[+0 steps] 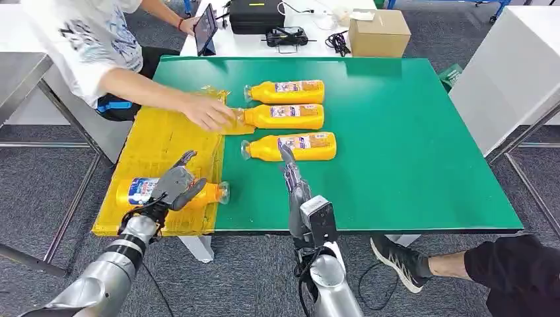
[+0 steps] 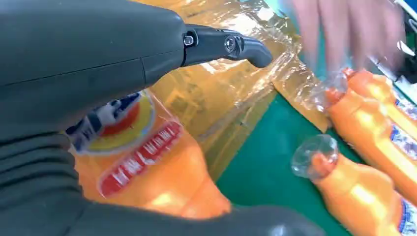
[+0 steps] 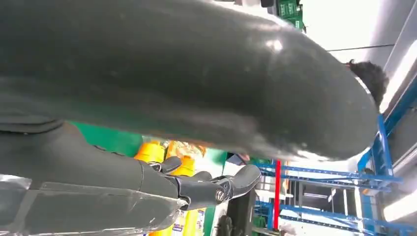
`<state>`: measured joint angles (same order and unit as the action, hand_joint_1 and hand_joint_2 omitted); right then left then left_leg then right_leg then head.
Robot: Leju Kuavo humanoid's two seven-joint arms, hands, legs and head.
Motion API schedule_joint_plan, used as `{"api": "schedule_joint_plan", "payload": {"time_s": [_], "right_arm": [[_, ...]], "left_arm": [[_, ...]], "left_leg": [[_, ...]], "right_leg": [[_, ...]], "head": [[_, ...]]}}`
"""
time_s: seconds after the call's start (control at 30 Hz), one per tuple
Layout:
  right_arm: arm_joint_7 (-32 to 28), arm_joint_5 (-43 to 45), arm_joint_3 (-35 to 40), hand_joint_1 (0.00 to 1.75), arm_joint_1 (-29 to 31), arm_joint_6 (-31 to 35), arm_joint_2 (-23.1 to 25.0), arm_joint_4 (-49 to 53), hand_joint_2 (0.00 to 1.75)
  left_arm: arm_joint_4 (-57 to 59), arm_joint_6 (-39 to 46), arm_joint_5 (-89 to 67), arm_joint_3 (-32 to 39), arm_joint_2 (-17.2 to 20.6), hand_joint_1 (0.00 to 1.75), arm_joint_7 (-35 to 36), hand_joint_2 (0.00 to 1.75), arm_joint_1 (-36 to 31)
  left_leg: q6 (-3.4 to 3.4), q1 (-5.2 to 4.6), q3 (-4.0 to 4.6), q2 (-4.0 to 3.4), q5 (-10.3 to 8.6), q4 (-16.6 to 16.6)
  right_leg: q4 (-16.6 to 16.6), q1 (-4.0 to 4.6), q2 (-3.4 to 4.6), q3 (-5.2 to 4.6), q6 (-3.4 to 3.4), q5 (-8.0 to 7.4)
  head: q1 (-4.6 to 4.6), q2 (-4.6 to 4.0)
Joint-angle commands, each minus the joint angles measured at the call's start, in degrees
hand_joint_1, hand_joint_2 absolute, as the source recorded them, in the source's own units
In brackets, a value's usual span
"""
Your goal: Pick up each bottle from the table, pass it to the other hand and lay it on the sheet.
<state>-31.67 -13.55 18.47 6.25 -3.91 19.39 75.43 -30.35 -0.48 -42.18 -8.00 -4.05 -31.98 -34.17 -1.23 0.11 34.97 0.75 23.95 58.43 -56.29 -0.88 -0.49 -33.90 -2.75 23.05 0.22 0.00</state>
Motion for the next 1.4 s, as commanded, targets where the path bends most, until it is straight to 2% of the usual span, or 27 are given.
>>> {"api": "schedule_joint_plan", "payload": {"time_s": [0.03,0.1,0.27,0.3,0.4,0.43,0.53,0.73,0.77,0.87,0.9,0.93,0.97,1.0,1.03,1.13,1.27,1.3,1.33,1.4], "right_arm": [[0.2,-1.0,1.8,0.00,-2.4,1.4,-1.0,1.7,0.00],[-0.1,-0.9,2.4,0.00,-2.5,2.5,-1.3,1.8,0.00],[-0.6,-2.2,3.2,0.00,-4.3,4.7,-2.6,5.4,0.00],[-0.7,-3.3,3.0,0.00,-4.4,6.5,-3.1,6.9,0.00],[0.9,-3.9,1.9,0.00,-3.0,7.1,-3.5,8.6,0.00],[1.8,-7.1,1.3,0.00,-2.8,9.6,-3.8,9.5,0.00],[4.2,-11.0,-0.2,0.00,-2.9,10.9,-4.7,11.7,0.00],[4.5,-11.2,-0.7,0.00,-3.1,10.3,-4.4,12.0,0.00],[4.5,-11.2,-0.7,0.00,-3.1,10.3,-4.4,12.0,1.75],[7.4,-16.0,-2.6,0.00,-2.7,12.0,-4.9,12.1,1.75],[11.0,-20.9,-3.3,0.00,-2.5,11.8,-5.3,12.1,1.75],[12.8,-23.7,-4.2,0.00,-2.2,11.5,-6.0,11.6,1.75],[14.1,-26.0,-4.4,0.00,-1.6,10.7,-6.9,10.8,1.75],[14.6,-27.3,-5.1,0.00,-0.7,10.5,-7.3,9.5,1.75],[16.3,-29.8,-4.7,0.00,0.3,9.6,-8.3,8.0,1.75],[19.3,-32.6,-4.5,0.00,3.2,7.4,-10.1,2.7,1.75],[20.9,-33.5,-2.3,0.00,6.9,4.2,-13.4,-7.2,1.75],[21.0,-33.7,-2.1,0.00,7.3,4.8,-13.8,-8.7,1.75],[21.0,-33.7,-2.1,0.00,7.3,4.8,-13.8,-8.7,1.75],[21.0,-33.7,-2.1,0.00,7.3,4.8,-13.8,-8.7,1.75]], "left_arm": [[-29.7,20.3,-12.4,9.8,-7.4,0.00,7.3,0.00,9.0],[-36.3,21.8,-13.2,13.5,-9.8,0.00,5.8,0.00,10.9],[-41.2,20.0,-5.2,17.5,-12.9,0.00,2.2,0.00,11.8],[-42.0,17.3,1.2,19.2,-14.1,0.00,1.7,1.75,12.0],[-42.5,15.6,4.8,19.9,-14.6,0.00,2.1,1.75,11.9],[-42.8,12.7,10.2,21.0,-15.6,0.00,2.6,1.75,12.1],[-43.6,11.2,13.9,20.2,-15.8,0.00,2.8,1.75,13.7],[-44.1,11.2,14.2,19.9,-15.7,0.00,2.8,1.75,14.2],[-44.1,11.2,14.2,19.9,-15.7,0.00,2.8,1.75,14.2],[-44.3,10.0,16.8,19.5,-15.8,0.00,3.7,1.75,16.2],[-44.3,8.9,18.1,19.0,-15.8,0.00,4.4,1.75,17.5],[-44.2,8.5,17.9,18.2,-15.5,0.00,4.1,1.75,18.9],[-44.2,8.0,17.7,17.7,-15.4,0.00,3.8,1.75,19.9],[-44.6,8.0,16.8,16.8,-15.0,0.00,2.8,1.75,21.0],[-45.0,8.7,15.7,16.3,-14.8,0.00,2.1,1.75,21.8],[-46.1,8.1,15.8,16.3,-15.1,0.00,1.9,1.75,24.1],[-44.7,6.1,16.4,16.0,-15.2,0.00,1.2,1.75,25.2],[-44.6,6.0,16.4,15.8,-15.3,0.00,1.2,1.75,25.4],[-44.6,6.0,16.4,15.8,-15.3,0.00,1.2,1.75,25.4],[-44.6,6.0,16.4,15.8,-15.3,0.00,1.2,1.75,25.4]], "left_leg": [[0.05,0.06,0.12,-0.01,0.07,0.1],[0.05,0.09,0.26,-0.25,0.11,0.1],[0.03,0.05,0.49,-0.28,0.09,0.0],[0.06,0.07,0.43,-0.32,0.15,0.1],[0.05,0.06,0.49,-0.34,0.17,0.1],[0.03,0.04,0.69,-0.31,0.07,0.0],[0.04,0.06,0.61,-0.34,0.13,0.1],[0.09,0.07,0.38,-0.37,0.24,0.0],[0.05,0.05,0.66,-0.29,0.10,0.0],[0.05,0.04,0.60,-0.31,0.10,0.0],[0.05,0.05,0.54,-0.32,0.12,0.0],[0.07,0.05,0.39,-0.34,0.16,-0.1],[0.02,-0.01,0.69,-0.29,0.03,-0.1],[0.05,0.03,0.35,-0.39,0.14,-0.1],[0.05,0.03,0.38,-0.36,0.15,-0.1],[0.02,0.03,0.57,-0.41,0.11,-0.1],[0.05,0.06,0.23,-0.59,0.18,-0.2],[0.03,0.04,0.52,-0.42,0.08,-0.1],[0.05,0.05,0.40,-0.45,0.12,-0.2],[0.01,0.02,0.68,-0.29,0.06,-0.1]], "right_leg": [[0.0,0.07,-0.04,-0.10,0.09,0.06],[0.0,0.10,0.10,-0.28,0.14,-0.02],[0.0,0.07,0.10,-0.56,0.15,-0.05],[0.0,0.10,0.14,-0.50,0.19,0.00],[0.0,0.10,0.17,-0.59,0.19,0.00],[0.0,0.07,0.14,-0.77,0.16,-0.08],[0.0,0.09,0.16,-0.70,0.18,-0.04],[0.0,0.11,0.19,-0.48,0.25,0.06],[0.0,0.08,0.12,-0.74,0.17,-0.05],[0.1,0.07,0.14,-0.69,0.17,-0.05],[0.1,0.09,0.15,-0.63,0.19,-0.04],[0.1,0.09,0.16,-0.49,0.22,0.00],[0.1,0.03,0.11,-0.80,0.12,-0.10],[0.2,0.08,0.21,-0.48,0.19,-0.04],[0.2,0.07,0.18,-0.49,0.19,-0.02],[0.1,0.06,0.24,-0.67,0.15,-0.10],[0.3,0.10,0.41,-0.33,0.22,-0.10],[0.2,0.08,0.25,-0.59,0.15,-0.13],[0.3,0.09,0.27,-0.47,0.19,-0.11],[0.1,0.06,0.14,-0.74,0.14,-0.10]], "head": [[0.02,0.00],[0.02,0.00],[0.00,0.00],[0.02,0.00],[0.02,0.00],[0.00,0.00],[0.00,0.00],[0.00,0.00],[0.00,0.00],[0.00,0.00],[0.00,0.00],[-0.02,0.00],[0.00,0.00],[-0.02,0.00],[-0.02,0.00],[0.00,0.00],[0.00,0.00],[-0.04,0.00],[-0.02,0.00],[-0.02,0.00]]}}
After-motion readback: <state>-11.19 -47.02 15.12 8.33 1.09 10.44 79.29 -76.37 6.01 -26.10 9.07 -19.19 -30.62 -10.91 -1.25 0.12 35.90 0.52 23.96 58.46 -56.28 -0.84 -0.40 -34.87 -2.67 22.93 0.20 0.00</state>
